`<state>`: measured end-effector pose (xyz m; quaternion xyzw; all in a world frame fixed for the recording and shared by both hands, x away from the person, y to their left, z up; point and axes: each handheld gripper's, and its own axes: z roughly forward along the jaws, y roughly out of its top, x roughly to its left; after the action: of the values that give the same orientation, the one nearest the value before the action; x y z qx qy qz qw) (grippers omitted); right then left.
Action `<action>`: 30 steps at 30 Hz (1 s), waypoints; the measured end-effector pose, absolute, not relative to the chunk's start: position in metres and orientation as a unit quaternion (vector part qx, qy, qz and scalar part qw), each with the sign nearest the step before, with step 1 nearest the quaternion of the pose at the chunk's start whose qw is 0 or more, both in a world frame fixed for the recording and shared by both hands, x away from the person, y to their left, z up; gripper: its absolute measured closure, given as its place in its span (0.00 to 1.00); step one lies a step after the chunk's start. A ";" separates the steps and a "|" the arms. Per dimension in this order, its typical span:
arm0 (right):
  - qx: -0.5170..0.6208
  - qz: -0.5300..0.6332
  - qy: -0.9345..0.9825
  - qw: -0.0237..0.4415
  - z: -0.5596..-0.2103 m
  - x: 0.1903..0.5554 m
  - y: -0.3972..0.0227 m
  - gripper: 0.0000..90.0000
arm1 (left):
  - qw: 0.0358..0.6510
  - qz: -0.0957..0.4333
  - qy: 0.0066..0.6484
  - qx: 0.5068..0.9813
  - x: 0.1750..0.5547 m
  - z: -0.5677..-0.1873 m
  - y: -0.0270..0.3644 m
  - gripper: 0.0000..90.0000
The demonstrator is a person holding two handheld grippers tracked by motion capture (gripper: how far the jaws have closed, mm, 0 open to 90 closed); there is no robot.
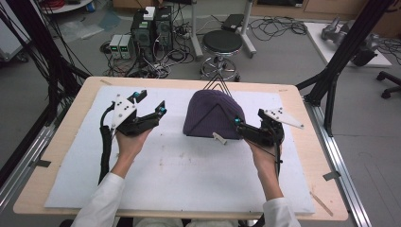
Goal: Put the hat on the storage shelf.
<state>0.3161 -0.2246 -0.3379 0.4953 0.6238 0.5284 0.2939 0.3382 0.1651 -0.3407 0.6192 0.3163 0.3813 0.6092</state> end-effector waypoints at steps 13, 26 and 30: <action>0.511 0.477 0.642 0.315 -0.343 0.295 -0.244 0.13 | 0.608 0.414 0.345 0.583 0.309 -0.353 0.219 0.32; 0.540 0.492 0.595 0.337 -0.375 0.273 -0.280 0.13 | 0.600 0.436 0.361 0.566 0.286 -0.369 0.256 0.29; 0.546 0.495 0.584 0.340 -0.388 0.270 -0.285 0.13 | 0.596 0.435 0.376 0.561 0.284 -0.377 0.265 0.28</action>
<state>0.2696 -0.2846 -0.3878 0.5461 0.5842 0.4949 0.3400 0.2836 0.2650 -0.3771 0.5606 0.3763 0.4352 0.5955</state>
